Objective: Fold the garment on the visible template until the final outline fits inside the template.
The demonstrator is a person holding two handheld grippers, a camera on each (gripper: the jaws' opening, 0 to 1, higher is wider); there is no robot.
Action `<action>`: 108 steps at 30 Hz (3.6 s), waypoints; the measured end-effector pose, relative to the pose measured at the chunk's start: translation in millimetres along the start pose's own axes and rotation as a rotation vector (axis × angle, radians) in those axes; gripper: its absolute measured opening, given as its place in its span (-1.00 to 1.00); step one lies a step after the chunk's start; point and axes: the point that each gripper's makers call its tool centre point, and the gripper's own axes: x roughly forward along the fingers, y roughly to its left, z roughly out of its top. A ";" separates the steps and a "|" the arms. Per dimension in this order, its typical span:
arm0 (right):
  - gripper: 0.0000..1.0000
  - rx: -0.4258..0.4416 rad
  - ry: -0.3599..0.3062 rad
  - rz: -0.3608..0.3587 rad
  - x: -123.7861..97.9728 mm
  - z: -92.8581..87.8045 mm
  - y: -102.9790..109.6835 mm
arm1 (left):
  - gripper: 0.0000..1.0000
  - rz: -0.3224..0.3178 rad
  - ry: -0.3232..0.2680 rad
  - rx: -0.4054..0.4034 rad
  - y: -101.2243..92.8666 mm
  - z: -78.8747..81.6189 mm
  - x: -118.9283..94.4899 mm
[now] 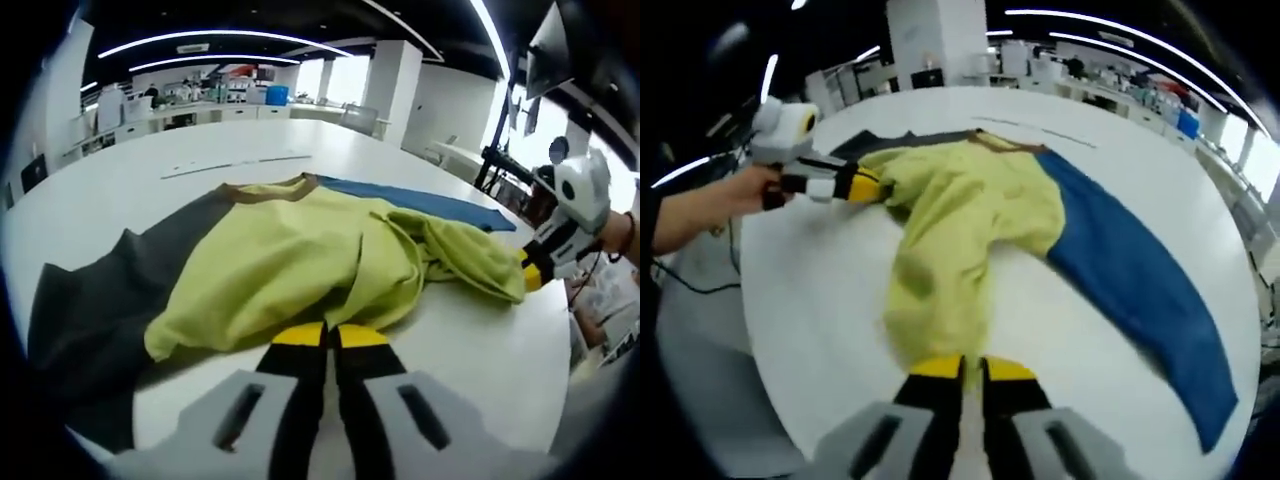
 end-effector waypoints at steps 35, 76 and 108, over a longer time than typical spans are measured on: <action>-1.00 0.169 -0.154 -0.082 -60.0 9.7 -17.9 | -1.00 0.150 -0.061 -0.024 20.5 -12.7 -148.1; -1.00 0.327 -0.145 -0.108 -95.4 -67.9 22.8 | -1.00 0.109 0.157 0.014 -27.2 -108.6 -224.2; -1.00 0.351 -0.048 -0.129 -79.7 -100.1 35.6 | -1.00 0.112 0.375 0.032 -22.0 -151.7 -221.5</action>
